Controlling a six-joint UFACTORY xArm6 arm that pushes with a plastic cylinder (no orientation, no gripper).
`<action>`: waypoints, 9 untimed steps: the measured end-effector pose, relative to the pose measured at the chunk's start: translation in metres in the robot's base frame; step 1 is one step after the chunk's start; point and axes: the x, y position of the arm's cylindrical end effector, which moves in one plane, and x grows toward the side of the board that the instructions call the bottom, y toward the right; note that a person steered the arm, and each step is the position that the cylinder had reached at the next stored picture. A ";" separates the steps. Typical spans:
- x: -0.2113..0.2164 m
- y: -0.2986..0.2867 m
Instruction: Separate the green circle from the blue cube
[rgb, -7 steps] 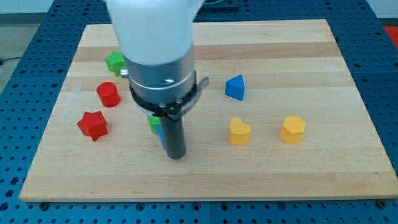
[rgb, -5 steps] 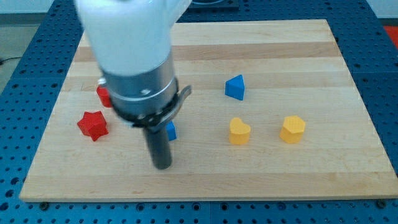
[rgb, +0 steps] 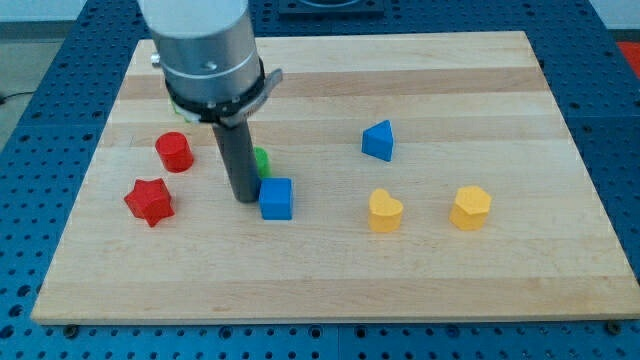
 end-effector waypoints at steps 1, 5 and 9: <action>-0.021 0.009; -0.057 0.046; -0.138 0.019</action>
